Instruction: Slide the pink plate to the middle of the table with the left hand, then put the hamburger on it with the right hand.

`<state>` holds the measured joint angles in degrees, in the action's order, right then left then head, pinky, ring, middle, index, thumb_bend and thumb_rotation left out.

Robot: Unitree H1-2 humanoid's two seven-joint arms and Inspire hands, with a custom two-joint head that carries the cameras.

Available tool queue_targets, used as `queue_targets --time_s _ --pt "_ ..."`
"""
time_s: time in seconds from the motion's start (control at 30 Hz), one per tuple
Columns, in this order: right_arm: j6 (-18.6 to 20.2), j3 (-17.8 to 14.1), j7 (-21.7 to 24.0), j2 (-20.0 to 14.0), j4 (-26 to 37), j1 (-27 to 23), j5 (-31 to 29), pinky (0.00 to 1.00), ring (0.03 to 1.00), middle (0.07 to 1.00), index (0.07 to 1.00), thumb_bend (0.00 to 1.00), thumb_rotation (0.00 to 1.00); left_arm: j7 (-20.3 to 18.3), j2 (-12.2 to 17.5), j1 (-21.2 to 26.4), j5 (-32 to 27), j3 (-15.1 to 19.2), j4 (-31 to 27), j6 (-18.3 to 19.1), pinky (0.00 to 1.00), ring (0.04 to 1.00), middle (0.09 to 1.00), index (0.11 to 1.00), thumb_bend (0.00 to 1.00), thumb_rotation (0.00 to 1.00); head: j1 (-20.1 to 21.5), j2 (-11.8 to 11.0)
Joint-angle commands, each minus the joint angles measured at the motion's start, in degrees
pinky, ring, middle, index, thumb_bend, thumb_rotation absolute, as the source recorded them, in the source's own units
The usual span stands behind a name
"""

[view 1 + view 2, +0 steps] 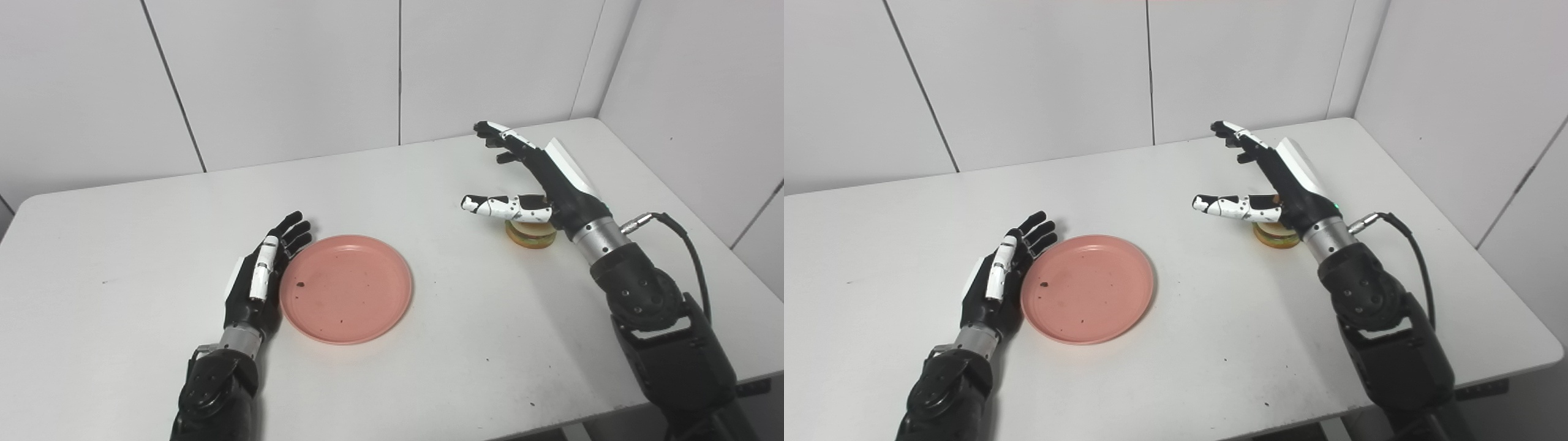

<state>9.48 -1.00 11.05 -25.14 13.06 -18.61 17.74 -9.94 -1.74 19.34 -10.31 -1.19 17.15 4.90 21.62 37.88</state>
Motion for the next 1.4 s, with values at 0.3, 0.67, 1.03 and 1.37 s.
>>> queue_targets --time_s 0.3,0.67,1.03,1.37 --pt "3.5 -0.4 3.1 -10.1 -1.7 -4.9 8.0 0.79 0.866 0.875 0.857 0.77 0.58 0.2 0.3 -0.3 -0.5 0.9 1.2 2.4 0.86 0.877 0.853 0.816 0.25 0.96 0.3 0.1" --pt "4.0 1.1 3.5 -11.9 -8.8 -4.8 11.0 0.75 0.871 0.9 0.866 0.9 0.46 0.1 0.2 -0.4 -0.6 1.0 0.9 2.4 0.86 0.876 0.853 0.817 0.24 0.95 0.3 0.2" --pt "3.4 3.6 4.7 -11.4 -15.8 -6.8 11.3 0.75 0.883 0.924 0.901 0.95 0.45 0.2 0.1 -0.3 -0.4 1.0 0.5 2.9 0.86 0.874 0.851 0.81 0.24 0.96 0.1 0.4" --pt "3.5 7.3 4.8 -10.9 -20.5 -8.1 13.3 0.76 0.89 0.931 0.903 0.97 0.44 0.2 0.3 -0.4 -0.7 0.8 0.0 3.5 0.86 0.876 0.854 0.819 0.24 0.95 -0.1 0.5"
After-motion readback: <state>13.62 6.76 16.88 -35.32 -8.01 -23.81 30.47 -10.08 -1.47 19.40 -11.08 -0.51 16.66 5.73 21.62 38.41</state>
